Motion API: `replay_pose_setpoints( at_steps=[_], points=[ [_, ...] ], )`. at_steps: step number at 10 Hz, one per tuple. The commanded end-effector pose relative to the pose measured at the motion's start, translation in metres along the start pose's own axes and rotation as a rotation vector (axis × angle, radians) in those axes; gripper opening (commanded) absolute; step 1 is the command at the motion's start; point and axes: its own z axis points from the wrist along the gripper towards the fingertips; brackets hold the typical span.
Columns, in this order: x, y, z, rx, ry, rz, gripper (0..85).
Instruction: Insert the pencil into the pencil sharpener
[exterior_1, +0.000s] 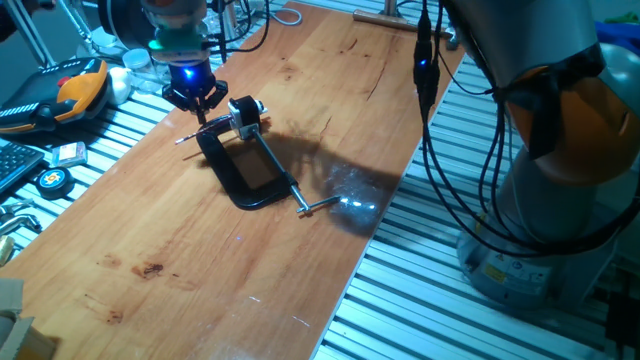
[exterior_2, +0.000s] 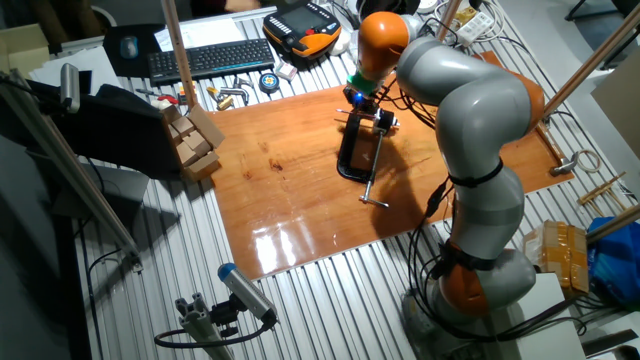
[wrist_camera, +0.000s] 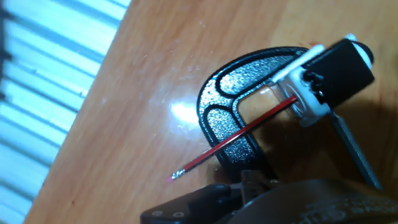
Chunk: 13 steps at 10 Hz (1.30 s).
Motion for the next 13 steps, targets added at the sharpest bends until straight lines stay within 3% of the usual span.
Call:
replay_pose_setpoints(
  at_steps=[1,2,3,4,5,7,8,10,13],
  points=[
    [0.0,0.0,0.0,-0.031,0.038,-0.43,0.0],
    [0.0,0.0,0.0,0.021,0.014,-0.518,0.0],
    [0.0,0.0,0.0,0.004,0.047,-0.571,0.0],
    [0.0,0.0,0.0,0.044,0.02,-0.719,0.0],
    [0.0,0.0,0.0,0.035,0.038,-0.735,0.0],
    [0.0,0.0,0.0,0.036,0.049,-0.726,0.0],
    [0.0,-0.001,-0.008,0.026,0.063,-0.724,0.0],
    [0.004,-0.003,-0.026,-0.032,0.109,-0.712,0.0],
    [0.009,-0.011,-0.049,-0.068,0.088,-0.713,0.0]
  ],
)
